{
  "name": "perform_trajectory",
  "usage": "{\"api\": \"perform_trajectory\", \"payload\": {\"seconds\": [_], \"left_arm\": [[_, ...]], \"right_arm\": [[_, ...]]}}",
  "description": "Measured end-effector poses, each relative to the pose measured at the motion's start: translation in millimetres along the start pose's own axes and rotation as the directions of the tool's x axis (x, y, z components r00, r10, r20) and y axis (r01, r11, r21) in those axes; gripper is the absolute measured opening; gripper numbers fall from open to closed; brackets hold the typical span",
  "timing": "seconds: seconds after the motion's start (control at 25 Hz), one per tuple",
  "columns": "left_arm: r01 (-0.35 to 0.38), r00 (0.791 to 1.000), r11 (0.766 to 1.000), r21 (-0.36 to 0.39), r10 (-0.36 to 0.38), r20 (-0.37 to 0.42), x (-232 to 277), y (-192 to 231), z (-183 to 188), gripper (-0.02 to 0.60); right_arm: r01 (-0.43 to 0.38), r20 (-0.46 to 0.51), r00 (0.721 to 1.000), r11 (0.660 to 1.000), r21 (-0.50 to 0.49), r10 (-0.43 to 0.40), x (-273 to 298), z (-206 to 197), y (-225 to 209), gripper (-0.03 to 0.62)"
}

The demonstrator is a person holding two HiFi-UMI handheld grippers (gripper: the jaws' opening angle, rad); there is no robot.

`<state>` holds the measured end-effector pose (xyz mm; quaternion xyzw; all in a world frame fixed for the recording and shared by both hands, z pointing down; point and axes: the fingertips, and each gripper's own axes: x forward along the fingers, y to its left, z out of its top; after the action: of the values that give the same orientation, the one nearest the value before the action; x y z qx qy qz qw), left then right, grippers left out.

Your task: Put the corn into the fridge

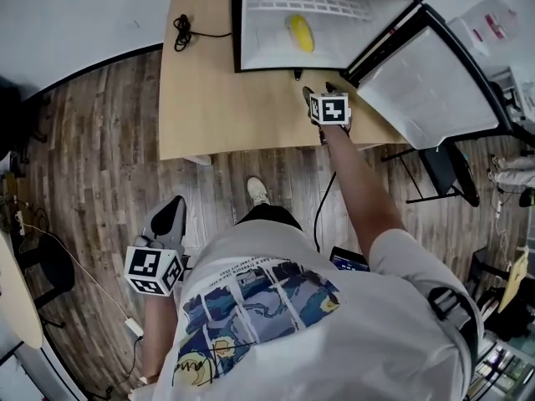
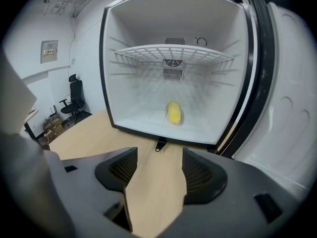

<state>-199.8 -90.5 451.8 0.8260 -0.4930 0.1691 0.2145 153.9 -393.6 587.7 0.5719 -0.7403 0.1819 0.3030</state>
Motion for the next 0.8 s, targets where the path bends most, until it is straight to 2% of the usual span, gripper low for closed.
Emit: {"api": "perform_trajectory", "payload": {"seconds": [0.44,0.8], "left_arm": [[0.024,1.000,1.000,-0.016,-0.024,0.017,-55.3,-15.4,-48.6,0.009],[0.053,0.998,0.999,-0.007,-0.053,0.033,-79.7,-40.1,-79.9,0.009]], "right_arm": [[-0.049,0.006,0.999,0.998,-0.043,0.049,-92.5,-54.2,59.7,0.258],[-0.095,0.036,0.995,0.994,-0.060,0.097,-170.0,-99.6,104.5,0.258]]}}
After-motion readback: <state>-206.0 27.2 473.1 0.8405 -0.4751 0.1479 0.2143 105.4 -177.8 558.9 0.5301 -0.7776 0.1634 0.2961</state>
